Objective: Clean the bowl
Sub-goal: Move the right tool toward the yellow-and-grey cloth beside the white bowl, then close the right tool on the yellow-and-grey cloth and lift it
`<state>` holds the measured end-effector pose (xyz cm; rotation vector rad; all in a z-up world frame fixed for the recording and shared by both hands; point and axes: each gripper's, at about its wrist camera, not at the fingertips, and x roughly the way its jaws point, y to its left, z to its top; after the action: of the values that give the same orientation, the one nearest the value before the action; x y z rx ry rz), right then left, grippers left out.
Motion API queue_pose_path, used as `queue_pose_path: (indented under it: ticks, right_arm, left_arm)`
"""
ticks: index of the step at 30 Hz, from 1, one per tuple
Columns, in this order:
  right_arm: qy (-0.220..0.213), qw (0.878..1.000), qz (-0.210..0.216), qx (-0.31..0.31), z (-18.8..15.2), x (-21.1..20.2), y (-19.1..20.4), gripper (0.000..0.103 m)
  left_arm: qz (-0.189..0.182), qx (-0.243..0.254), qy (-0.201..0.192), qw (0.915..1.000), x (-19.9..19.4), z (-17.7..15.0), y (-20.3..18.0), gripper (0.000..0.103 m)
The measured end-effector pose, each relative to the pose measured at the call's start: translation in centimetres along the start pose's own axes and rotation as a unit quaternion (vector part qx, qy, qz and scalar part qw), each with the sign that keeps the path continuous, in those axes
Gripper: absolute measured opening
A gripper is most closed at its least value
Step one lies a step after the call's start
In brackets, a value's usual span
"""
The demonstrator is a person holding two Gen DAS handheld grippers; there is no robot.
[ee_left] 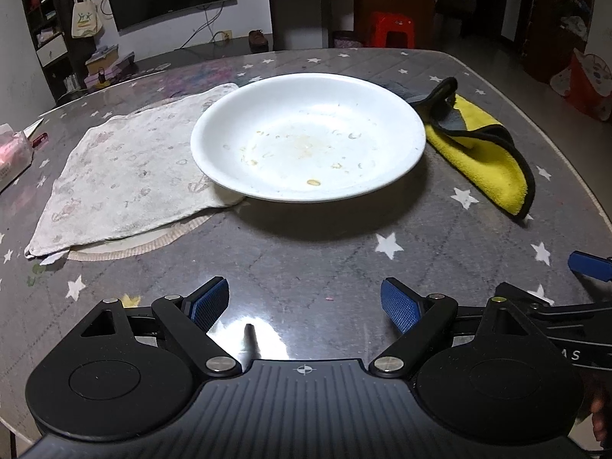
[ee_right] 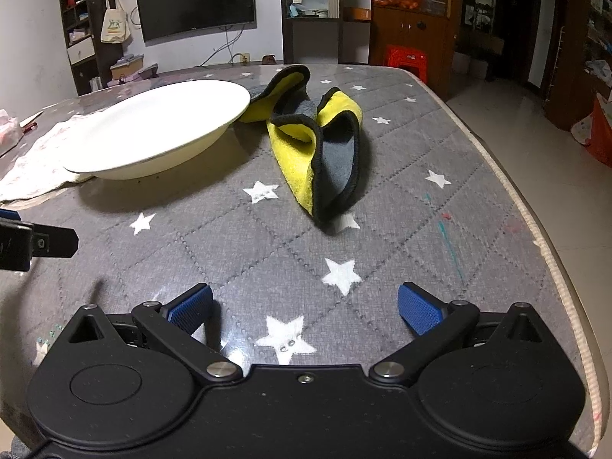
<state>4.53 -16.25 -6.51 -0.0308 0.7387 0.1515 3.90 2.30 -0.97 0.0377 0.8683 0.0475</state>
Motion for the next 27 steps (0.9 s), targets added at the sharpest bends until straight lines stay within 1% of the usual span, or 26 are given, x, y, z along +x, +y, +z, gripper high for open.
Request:
queue_pose_path:
  ticks: [4, 8, 11, 14, 19, 27]
  right_arm:
    - [-0.004, 1.000, 0.000, 0.000, 0.0, 0.0, 0.1, 0.103]
    - [0.006, 1.000, -0.001, -0.001, 0.4, 0.1, 0.1, 0.103]
    - [0.007, 1.000, 0.009, 0.003, 0.8, 0.1, 0.0, 0.103]
    - [-0.004, 1.000, 0.019, -0.003, 1.5, 0.0, 0.0, 0.103]
    - [-0.019, 0.999, 0.027, -0.032, 2.9, 0.2, 0.6, 0.103]
    - [-0.055, 0.995, 0.030, -0.074, 6.4, 1.5, 0.7, 0.103]
  left_arm:
    - [0.001, -0.001, 0.000, 1.0000, 0.1, 0.3, 0.2, 0.088]
    - [0.003, -0.002, 0.004, 1.0000, 0.3, 0.6, 0.5, 0.088]
    - [0.004, -0.003, 0.006, 1.0000, 0.5, 0.8, 0.9, 0.088]
    - [0.008, -0.011, 0.006, 0.9999, 0.8, 1.2, 1.5, 0.088]
    - [0.015, -0.022, 0.008, 0.9996, 1.3, 2.1, 2.4, 0.088]
    - [0.022, -0.013, -0.002, 0.9997, 1.6, 3.5, 2.5, 0.087]
